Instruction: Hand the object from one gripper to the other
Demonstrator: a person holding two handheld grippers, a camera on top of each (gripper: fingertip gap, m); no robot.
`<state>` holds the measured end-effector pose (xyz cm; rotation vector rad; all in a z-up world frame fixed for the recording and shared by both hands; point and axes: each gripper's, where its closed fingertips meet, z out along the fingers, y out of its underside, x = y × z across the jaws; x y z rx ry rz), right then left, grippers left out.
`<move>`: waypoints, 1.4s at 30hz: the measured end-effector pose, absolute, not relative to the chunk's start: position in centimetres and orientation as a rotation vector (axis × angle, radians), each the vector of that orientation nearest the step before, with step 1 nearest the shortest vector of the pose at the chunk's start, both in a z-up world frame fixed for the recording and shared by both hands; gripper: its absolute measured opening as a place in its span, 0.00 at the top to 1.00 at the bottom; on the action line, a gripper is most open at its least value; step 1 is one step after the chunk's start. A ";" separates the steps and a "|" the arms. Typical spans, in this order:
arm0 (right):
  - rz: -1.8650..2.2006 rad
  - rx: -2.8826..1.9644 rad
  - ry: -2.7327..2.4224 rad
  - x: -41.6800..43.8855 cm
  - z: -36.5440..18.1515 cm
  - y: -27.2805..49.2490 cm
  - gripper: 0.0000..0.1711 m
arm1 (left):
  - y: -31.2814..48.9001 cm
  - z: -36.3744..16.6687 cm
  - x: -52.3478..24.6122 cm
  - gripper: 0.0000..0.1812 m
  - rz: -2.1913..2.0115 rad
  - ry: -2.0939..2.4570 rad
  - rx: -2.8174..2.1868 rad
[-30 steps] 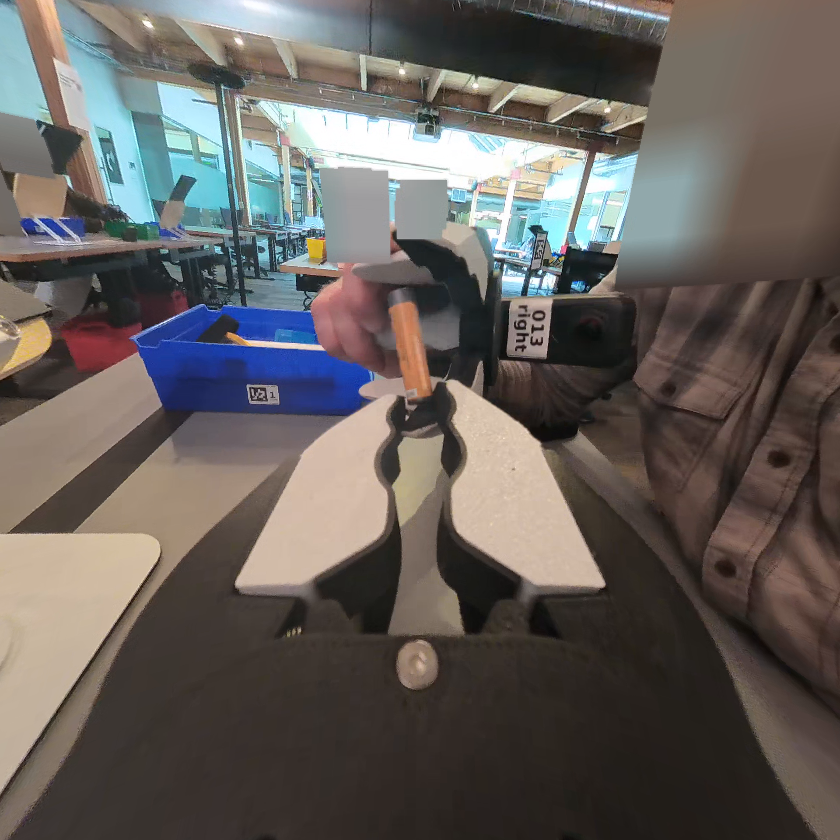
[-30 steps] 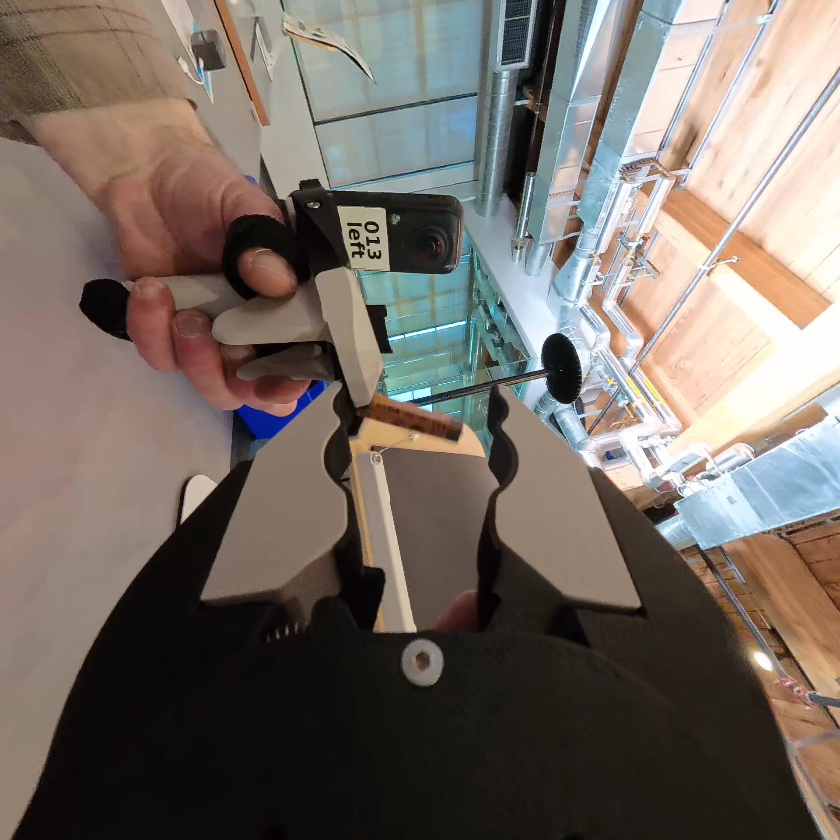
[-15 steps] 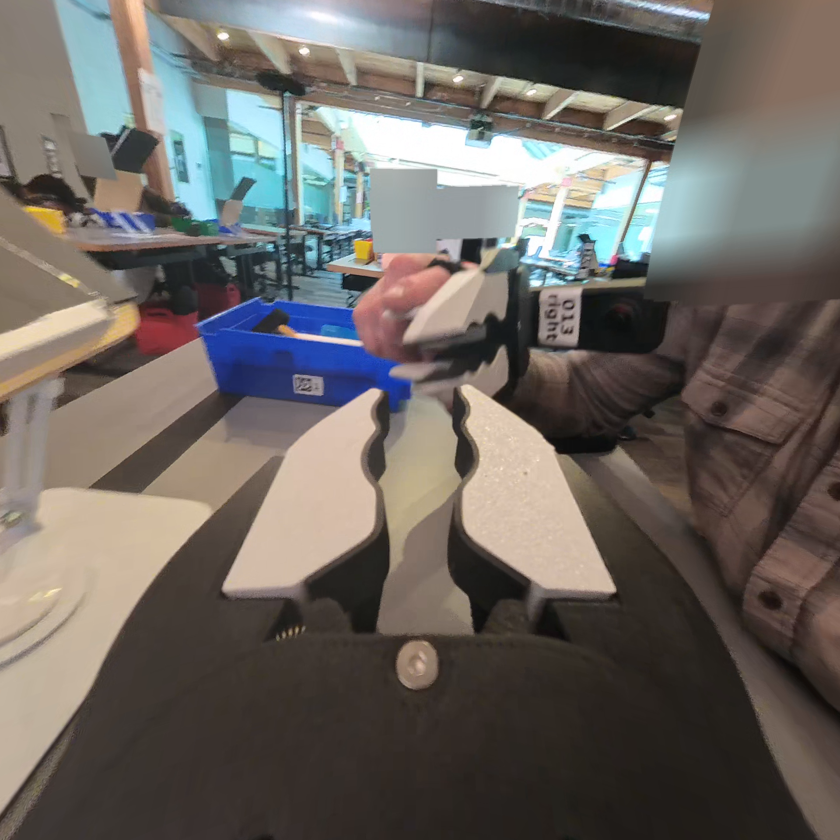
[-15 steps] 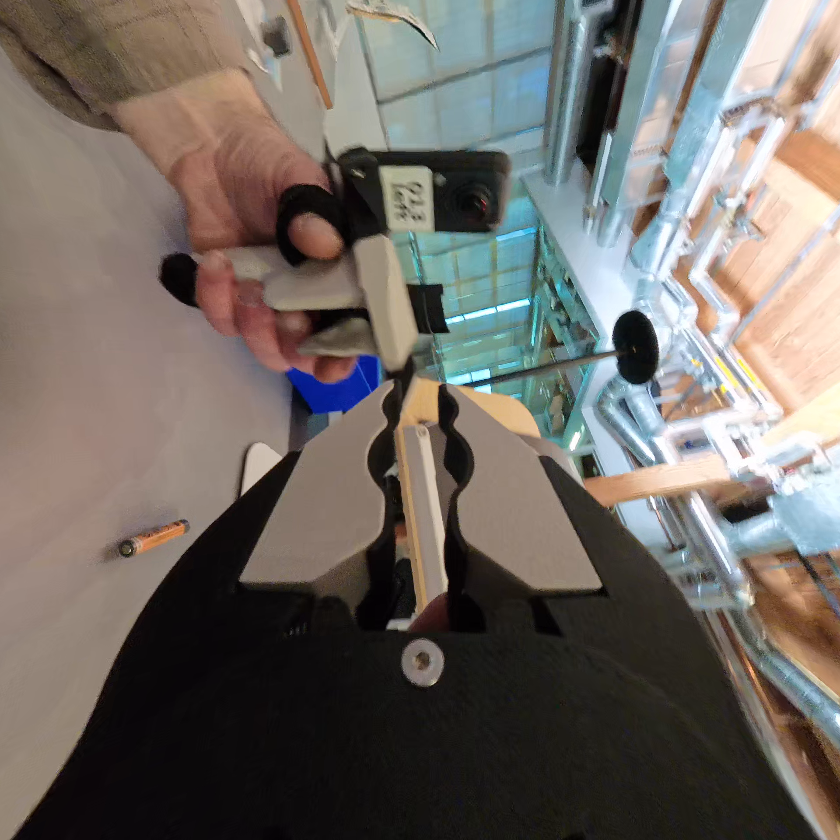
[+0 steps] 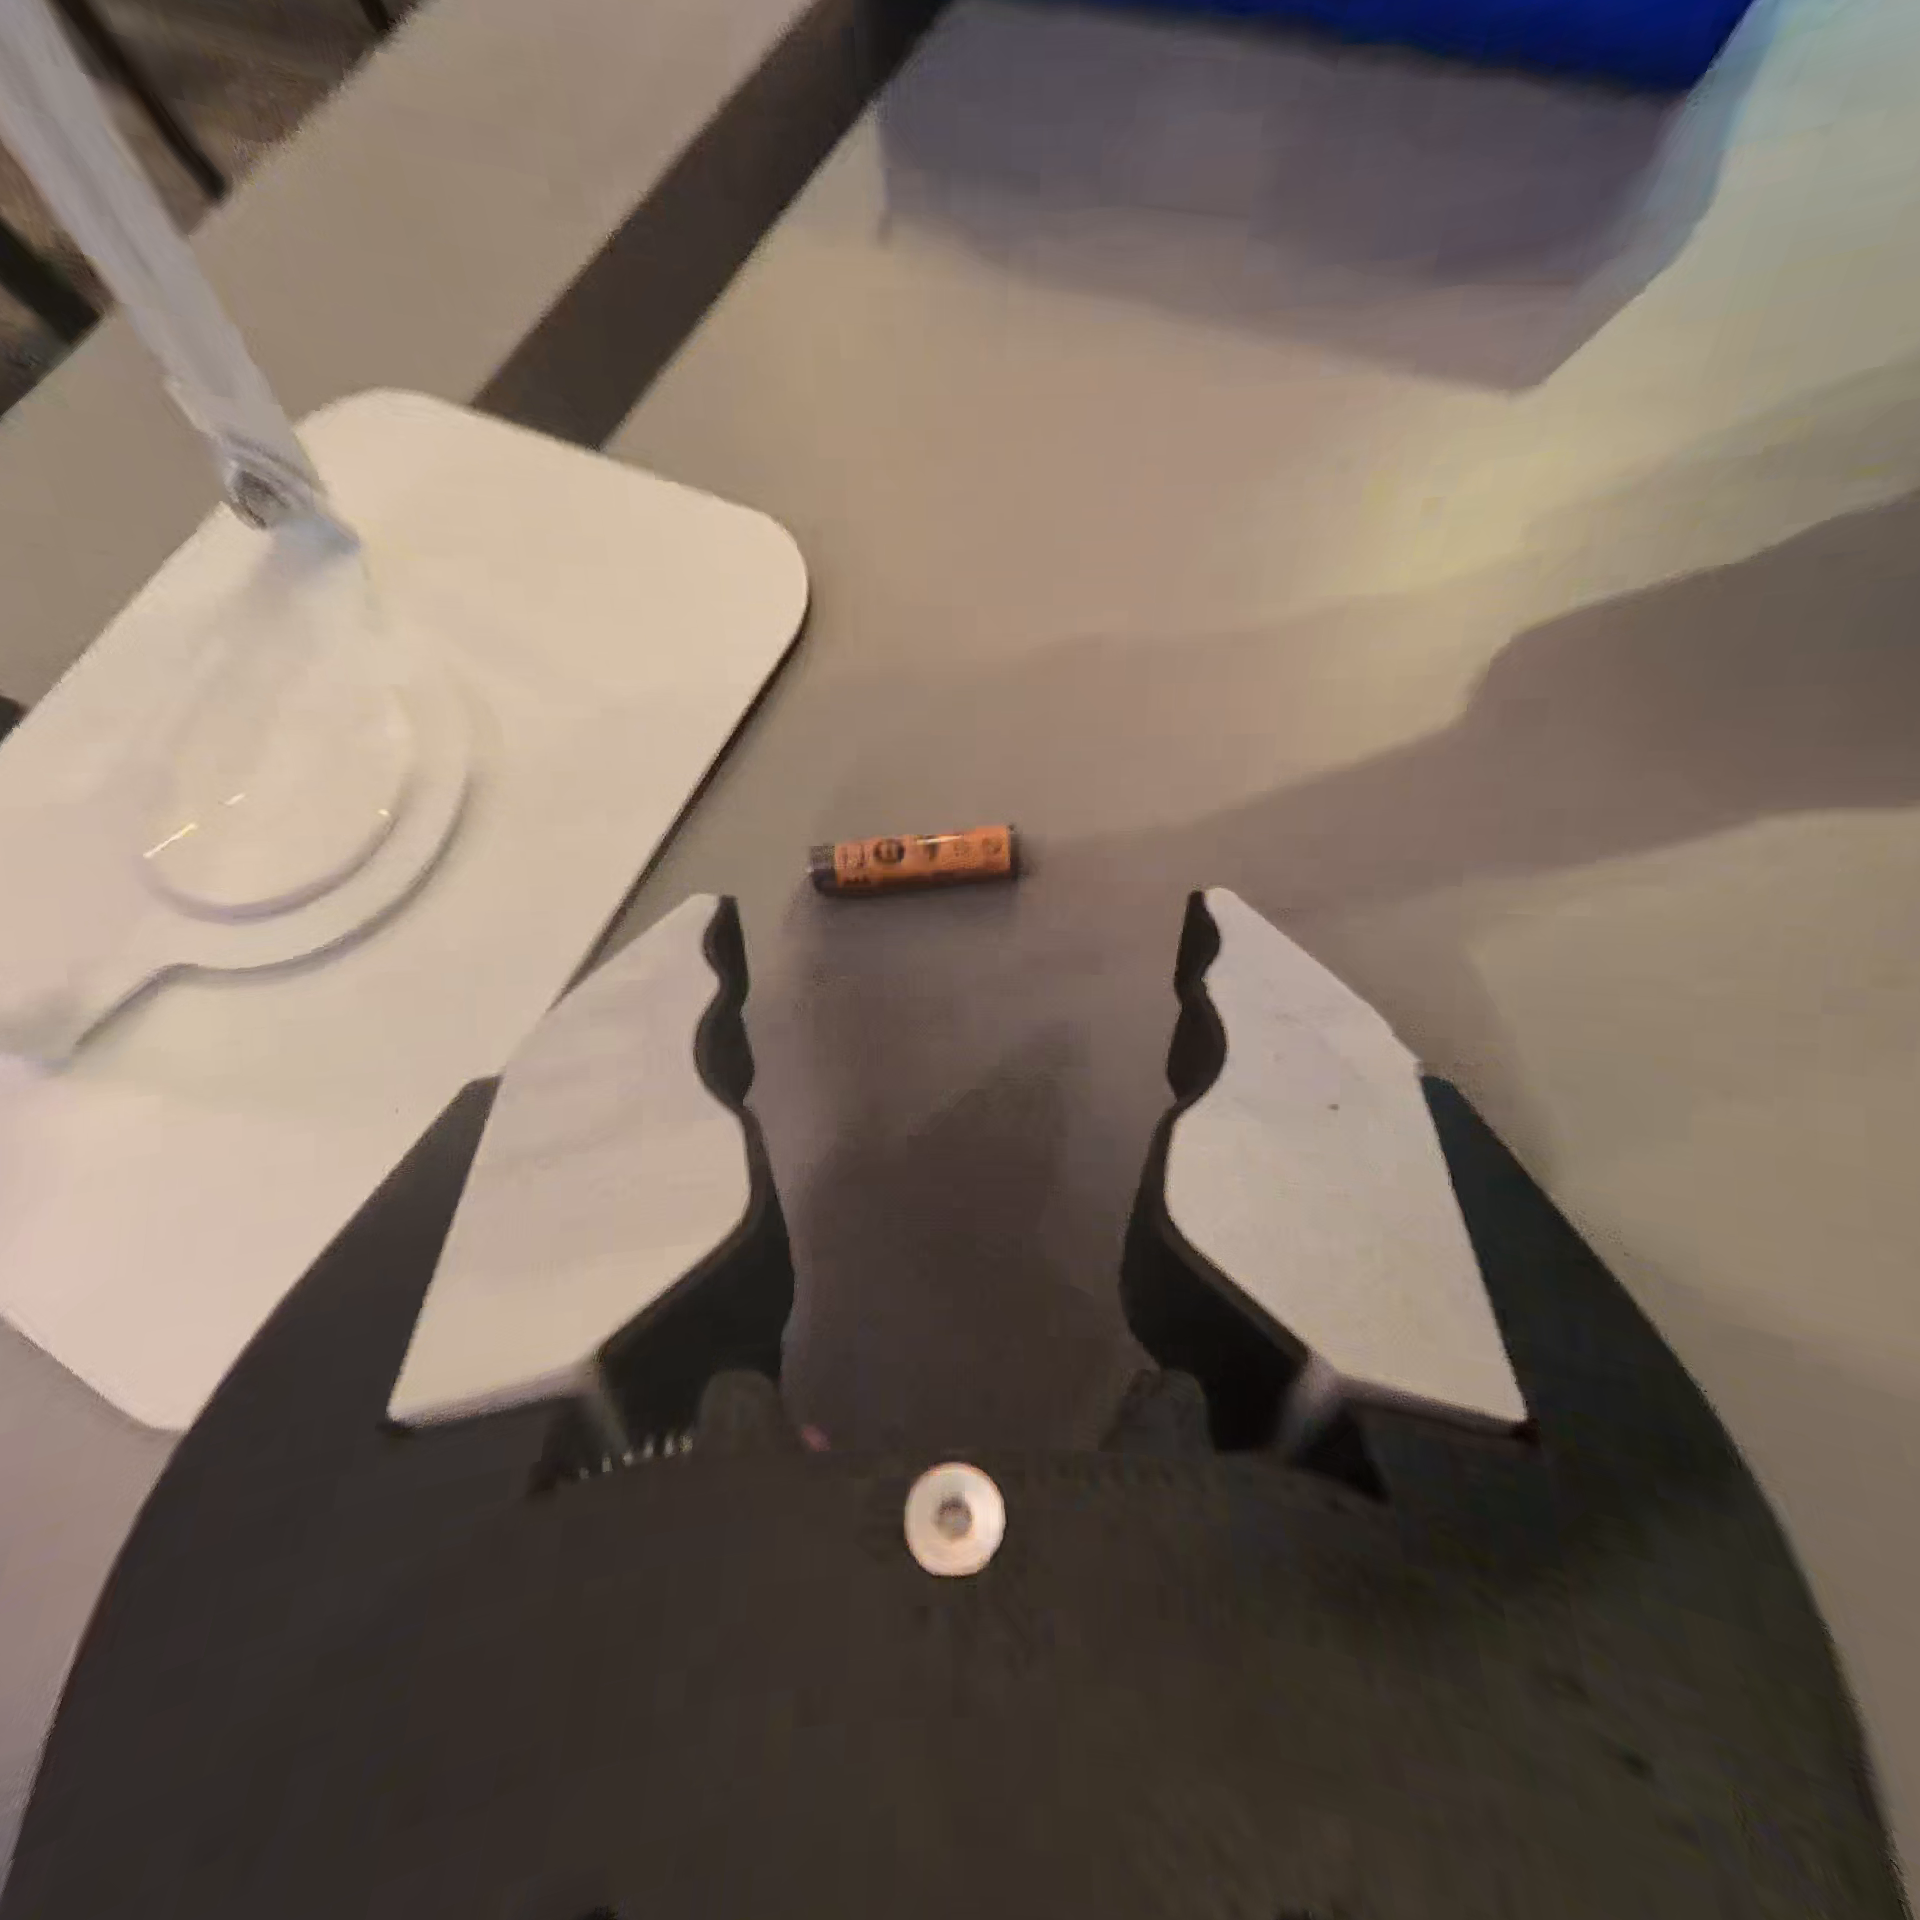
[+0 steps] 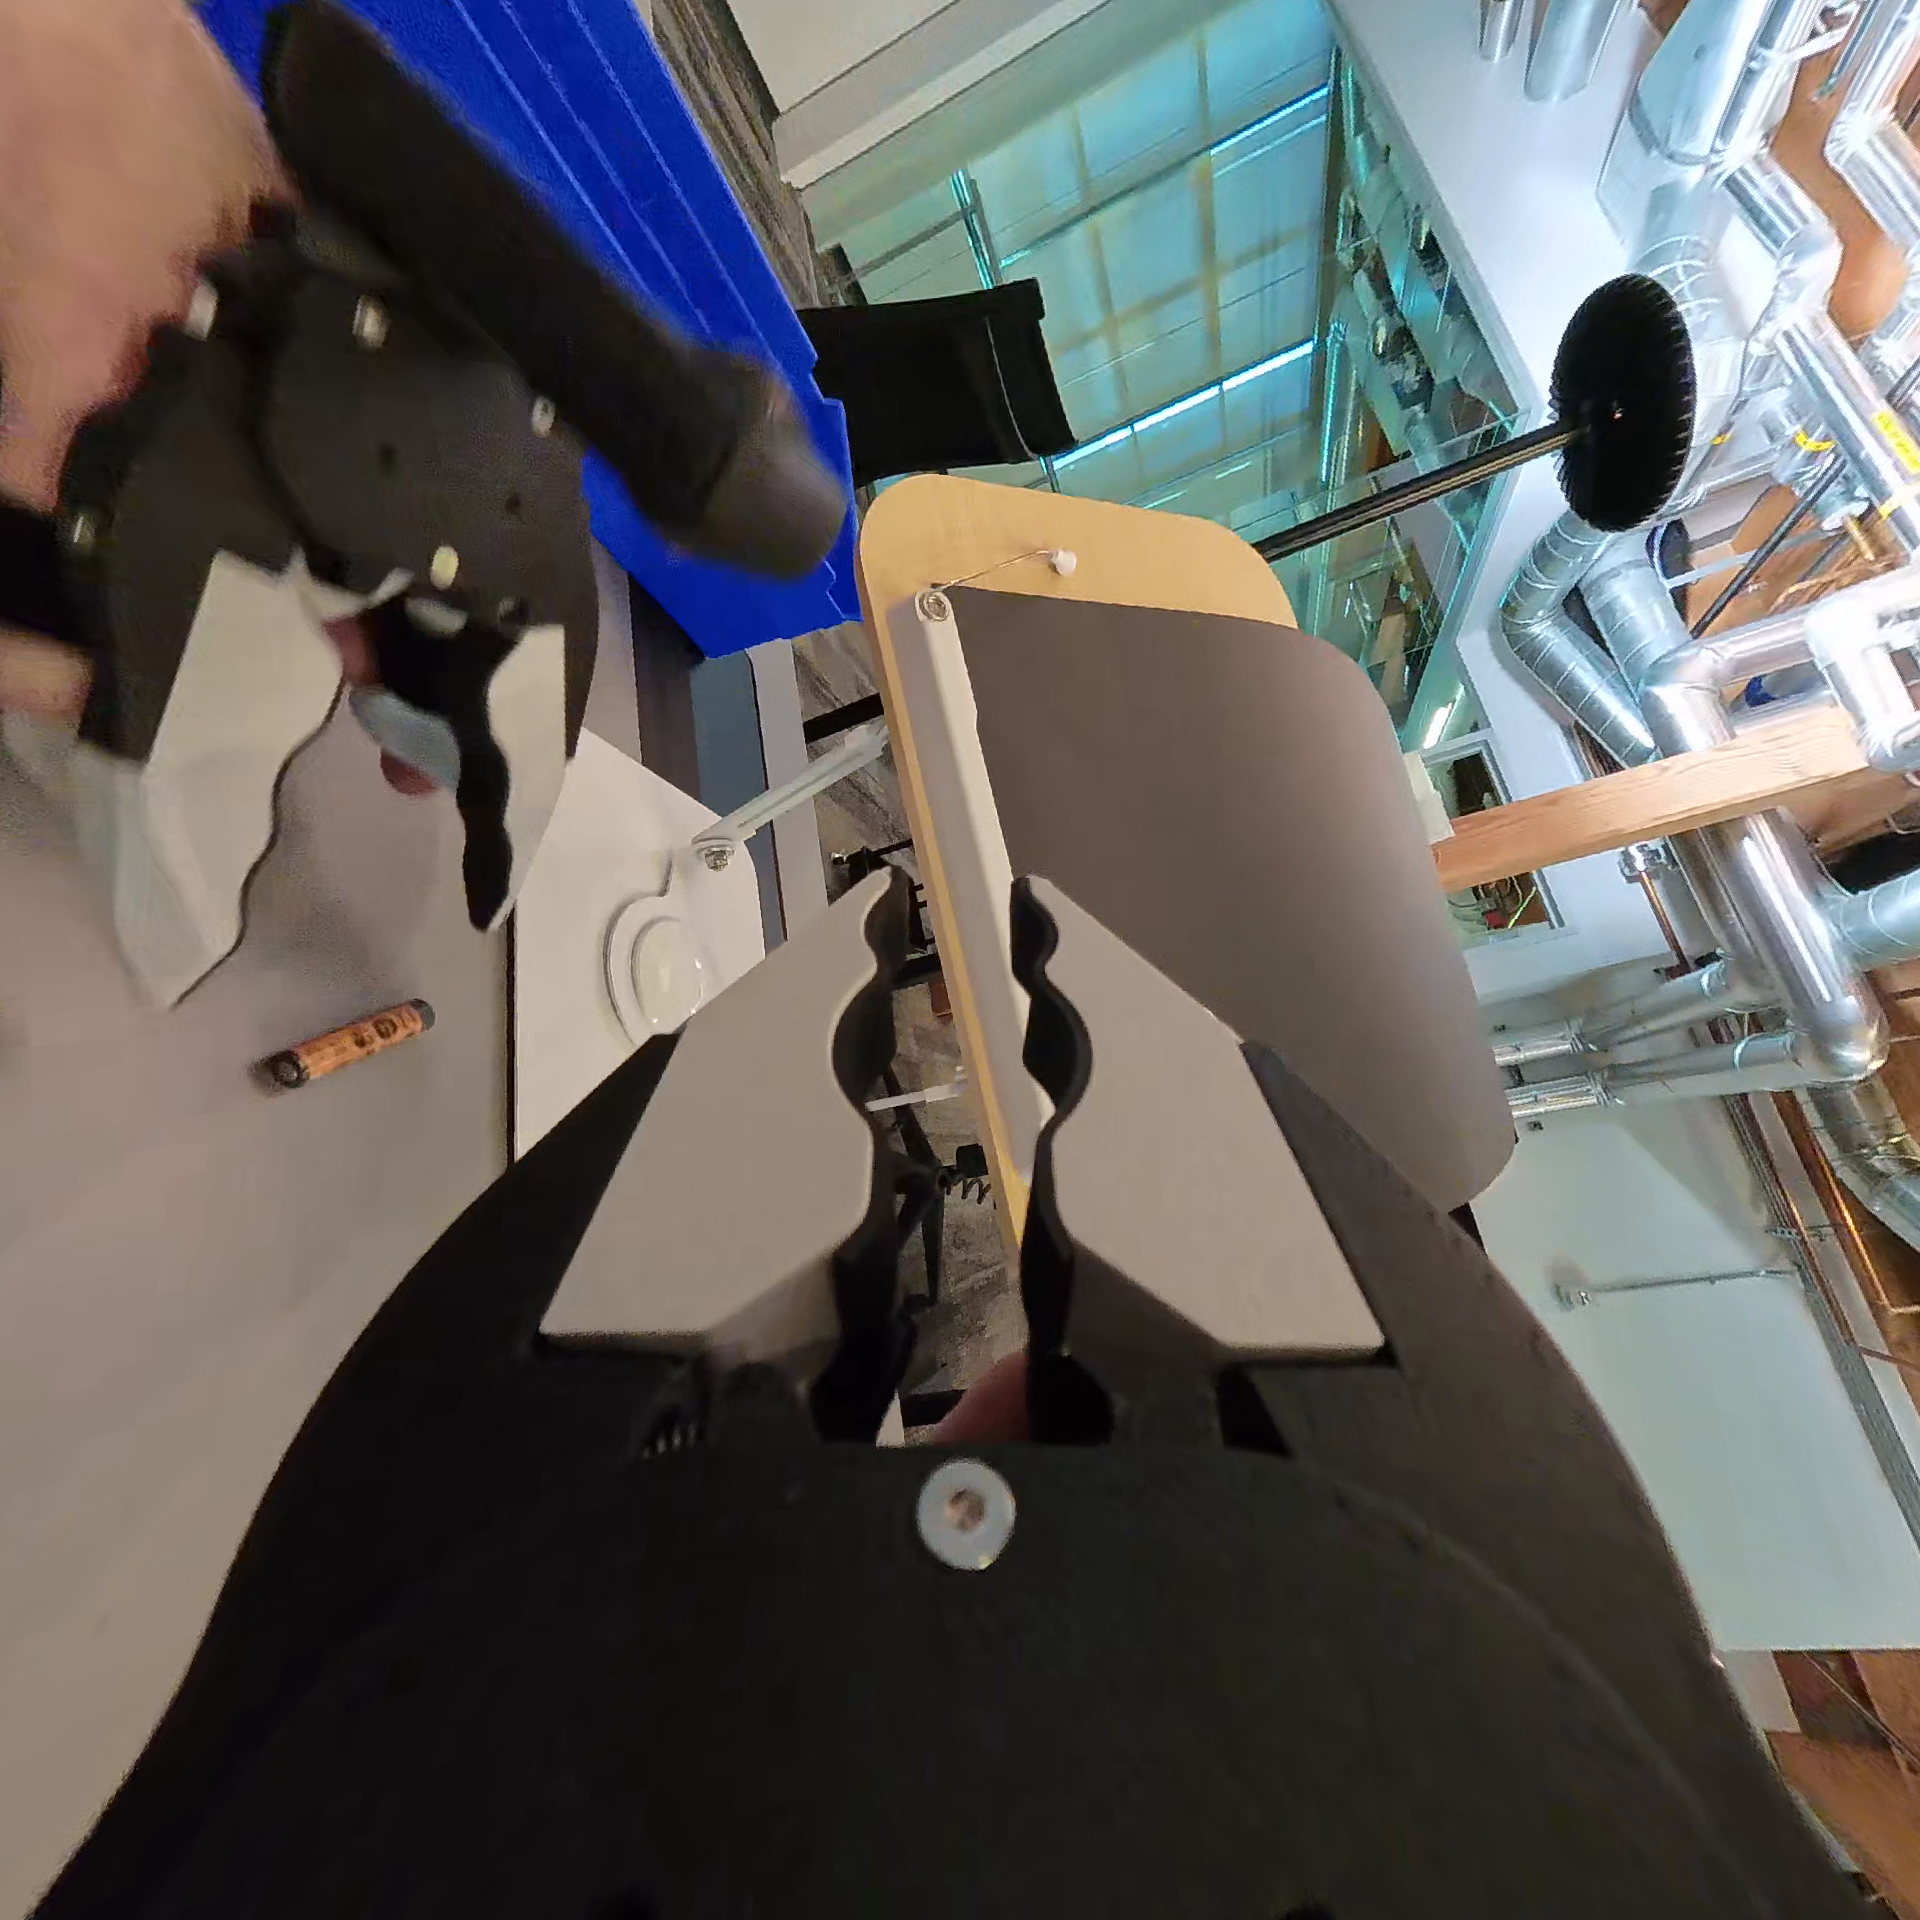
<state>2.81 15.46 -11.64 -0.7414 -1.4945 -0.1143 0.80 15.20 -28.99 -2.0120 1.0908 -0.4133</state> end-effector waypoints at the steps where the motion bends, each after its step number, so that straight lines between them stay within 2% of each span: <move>1: -0.116 -0.741 -1.493 2.8 -11.6 15.5 0.91 | 15.9 -29.9 1.0 0.56 -0.344 1.099 -2.037; 5: -0.122 -0.741 -1.489 3.0 -11.4 15.6 0.90 | 18.4 -30.4 1.8 0.60 -0.229 1.029 -2.094; 9: -0.124 -0.744 -1.477 3.3 -10.8 15.6 0.90 | 18.6 -31.0 3.2 0.75 -0.280 1.056 -2.144; 16: -0.072 -0.776 -1.472 4.1 -10.0 15.6 0.90 | 18.6 -30.4 3.1 0.75 -0.240 1.095 -2.095; 19: 0.036 -0.790 -1.536 4.0 -10.5 14.5 0.84 | 17.0 -27.3 2.7 0.76 -0.420 1.073 -2.017; 23: 0.212 -0.895 -1.657 3.5 -12.5 12.9 0.84 | 13.8 -21.5 1.0 0.75 -0.487 1.178 -1.772; 28: 0.542 -1.105 -1.605 1.3 -13.6 11.8 0.85 | 11.3 -16.3 -0.5 0.75 -0.090 1.323 -1.403; 34: 1.102 -1.371 -1.425 -0.8 -13.8 10.5 0.85 | 11.2 -13.8 0.5 0.75 0.323 1.309 -1.110; 39: 1.168 -1.438 -1.417 -1.4 -14.8 10.2 0.94 | 11.2 -13.9 1.1 0.75 0.433 1.294 -1.034; 42: 1.212 -1.415 -1.363 -1.4 -13.7 10.3 0.95 | 11.3 -12.9 1.0 0.76 0.444 1.237 -1.001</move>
